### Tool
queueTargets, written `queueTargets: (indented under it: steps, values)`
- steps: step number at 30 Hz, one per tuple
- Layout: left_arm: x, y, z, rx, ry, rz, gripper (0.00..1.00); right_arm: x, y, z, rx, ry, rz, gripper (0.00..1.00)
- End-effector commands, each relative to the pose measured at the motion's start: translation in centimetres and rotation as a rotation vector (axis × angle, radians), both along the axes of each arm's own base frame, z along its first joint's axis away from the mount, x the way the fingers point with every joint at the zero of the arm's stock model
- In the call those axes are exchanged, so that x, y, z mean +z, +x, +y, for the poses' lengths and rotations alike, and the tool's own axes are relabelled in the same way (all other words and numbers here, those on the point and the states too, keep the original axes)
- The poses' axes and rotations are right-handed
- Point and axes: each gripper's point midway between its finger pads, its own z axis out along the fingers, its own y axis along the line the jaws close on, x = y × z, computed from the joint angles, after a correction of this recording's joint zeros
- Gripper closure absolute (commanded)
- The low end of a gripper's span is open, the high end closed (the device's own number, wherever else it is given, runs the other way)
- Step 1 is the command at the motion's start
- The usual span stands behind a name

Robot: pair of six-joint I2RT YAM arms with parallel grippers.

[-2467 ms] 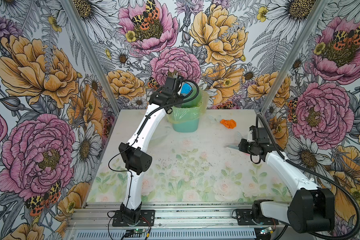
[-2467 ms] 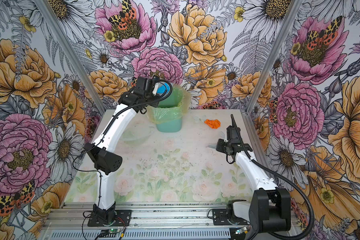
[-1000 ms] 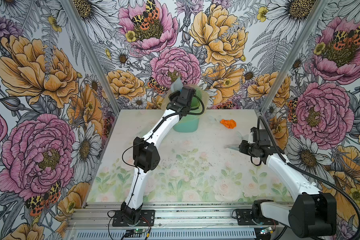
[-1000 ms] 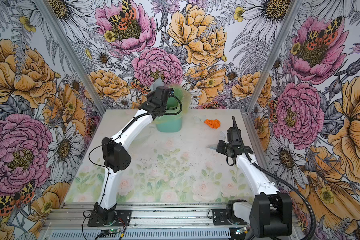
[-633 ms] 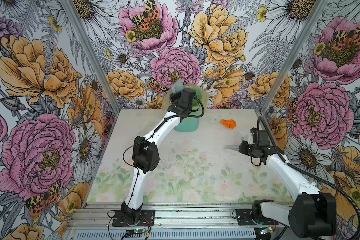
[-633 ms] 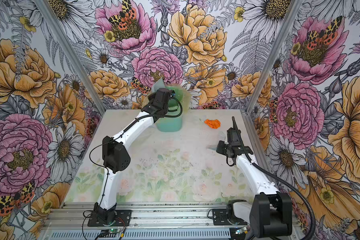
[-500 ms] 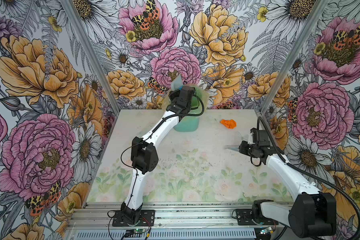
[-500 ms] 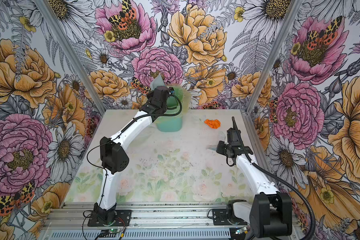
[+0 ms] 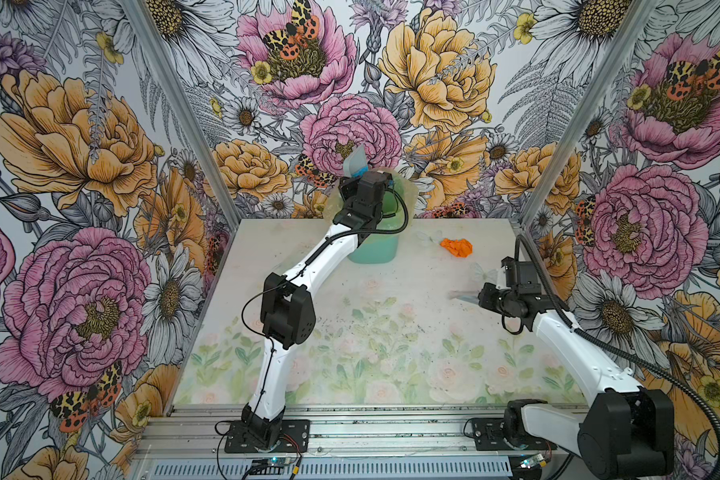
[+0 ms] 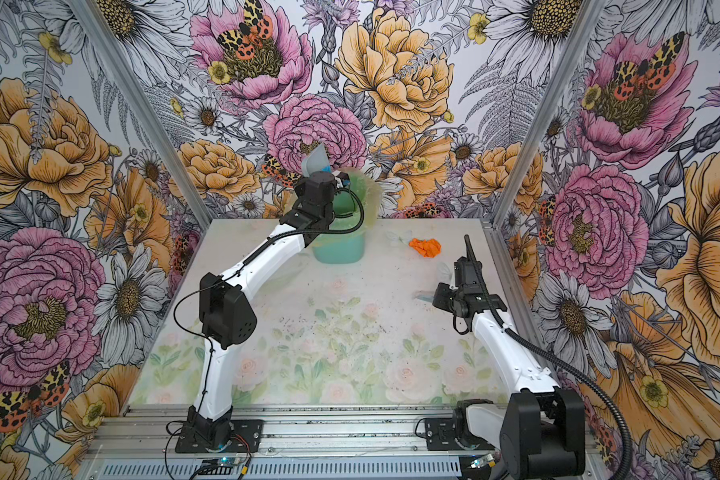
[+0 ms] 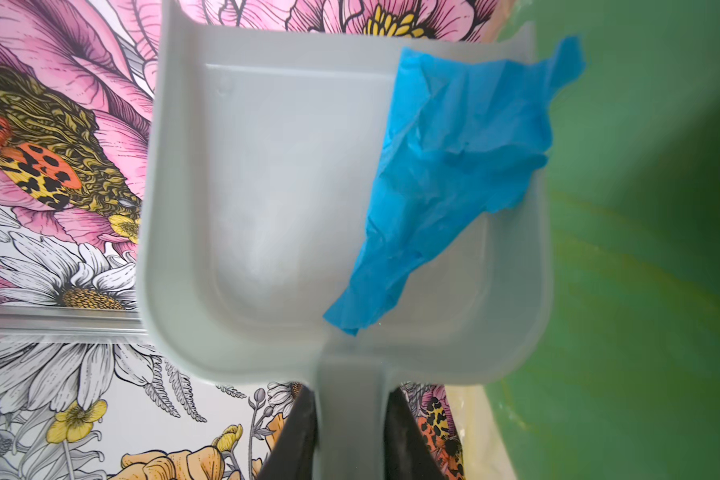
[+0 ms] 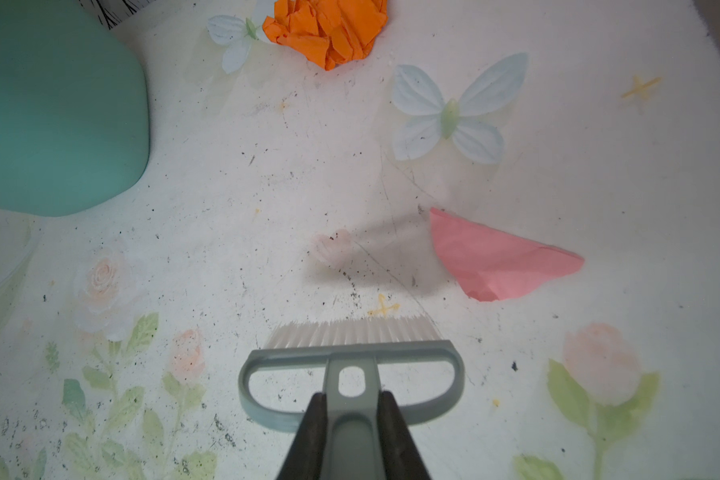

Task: Sweep away the paper scraps from the table
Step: 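Tilt the dustpan over the bin with the left gripper to dump the scrap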

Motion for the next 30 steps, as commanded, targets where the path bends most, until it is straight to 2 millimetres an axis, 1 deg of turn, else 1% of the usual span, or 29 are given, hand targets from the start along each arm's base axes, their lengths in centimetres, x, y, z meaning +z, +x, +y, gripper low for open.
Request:
queueTargets:
  steps: [1,6,8,12,17,24,30]
  values:
    - [5.3,-1.4,1.6,0.023,-0.023,-0.111,1.00,0.7,0.2,-0.4,-0.021,0.000,-0.037,1.00]
    - [6.1,-1.4,1.9,0.020,0.038,-0.120,1.00,0.7,0.1,-0.4,-0.023,0.002,-0.036,1.00]
    - [6.1,-1.4,2.0,0.017,0.080,-0.118,1.00,0.6,0.1,-0.4,-0.023,0.002,-0.033,1.00]
    - [6.2,-1.5,2.2,0.003,0.102,-0.108,1.00,0.6,0.0,-0.5,-0.025,0.000,-0.035,1.00]
    - [5.9,-1.5,2.1,-0.018,0.131,-0.091,1.00,0.7,0.1,-0.4,-0.024,0.004,-0.036,1.00]
    - [6.3,-1.4,2.4,-0.010,0.077,-0.112,1.00,0.9,0.2,-0.4,-0.025,0.004,-0.042,1.00]
    - [7.2,-1.9,2.8,-0.024,-0.097,-0.122,1.00,1.1,0.2,-0.6,-0.043,0.001,-0.046,1.00]
